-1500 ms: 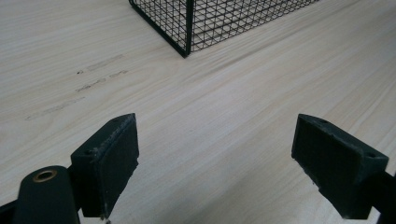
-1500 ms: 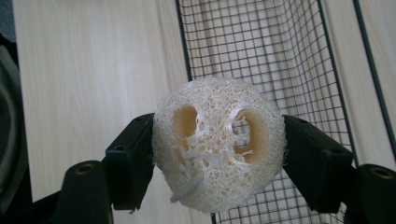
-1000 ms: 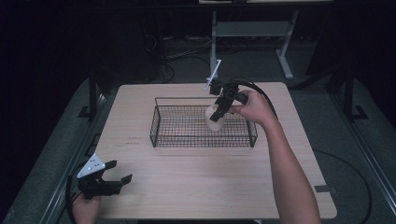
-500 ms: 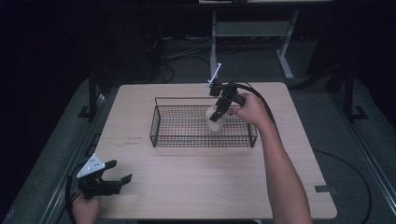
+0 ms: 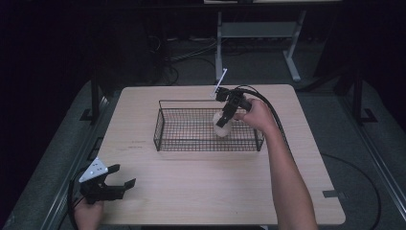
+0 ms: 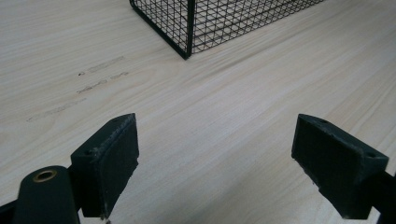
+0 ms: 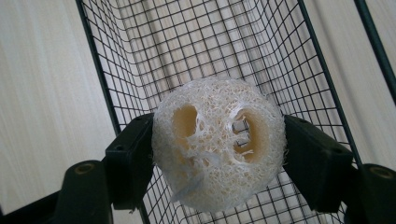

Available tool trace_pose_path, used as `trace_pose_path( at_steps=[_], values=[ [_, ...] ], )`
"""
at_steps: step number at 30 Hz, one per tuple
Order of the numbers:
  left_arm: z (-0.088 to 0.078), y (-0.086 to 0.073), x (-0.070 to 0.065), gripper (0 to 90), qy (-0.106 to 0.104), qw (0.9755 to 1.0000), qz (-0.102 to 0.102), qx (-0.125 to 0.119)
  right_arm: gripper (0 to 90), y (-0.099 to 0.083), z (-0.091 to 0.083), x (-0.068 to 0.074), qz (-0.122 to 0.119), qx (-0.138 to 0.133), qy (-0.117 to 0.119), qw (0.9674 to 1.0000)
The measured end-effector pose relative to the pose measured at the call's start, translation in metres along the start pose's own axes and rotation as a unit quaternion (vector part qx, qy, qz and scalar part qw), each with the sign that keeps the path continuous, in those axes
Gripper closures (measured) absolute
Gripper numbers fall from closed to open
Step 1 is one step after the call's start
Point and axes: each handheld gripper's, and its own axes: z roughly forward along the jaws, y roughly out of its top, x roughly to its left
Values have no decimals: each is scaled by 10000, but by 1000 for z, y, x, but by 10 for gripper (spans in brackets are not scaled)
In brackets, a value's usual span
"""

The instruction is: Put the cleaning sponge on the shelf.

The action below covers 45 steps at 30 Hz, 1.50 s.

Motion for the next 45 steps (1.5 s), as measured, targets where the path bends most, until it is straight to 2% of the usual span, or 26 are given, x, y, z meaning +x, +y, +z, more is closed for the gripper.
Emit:
trace_pose_path(
  at_steps=[4,9,16,22,23,26,33,37,45],
  values=[
    [0,0,0,136,-5,10000,4,-3,293,-2,9,-2,103,-147,89,9998],
    [0,0,1,137,2,10000,-25,5,293,-5,21,-3,80,36,69,9999],
    [0,0,0,137,-7,10000,-9,9,293,-6,23,-4,115,62,48,9999],
    [0,0,0,137,-4,10000,-12,-2,292,-15,26,-9,268,-71,82,9996],
    [0,0,0,137,-7,10000,-12,6,292,-18,29,-9,271,54,49,9996],
    [0,0,0,137,-7,10000,-14,21,292,-19,31,-9,258,77,50,9996],
    [0,0,0,137,-14,10000,-21,-2,292,-22,34,-10,275,17,51,9996],
    [0,0,0,137,-16,10000,-20,6,291,-26,36,-12,391,-136,122,9991],
    [0,0,-1,137,-15,10000,-19,11,285,-26,35,-13,408,-86,107,9991]
  ],
)
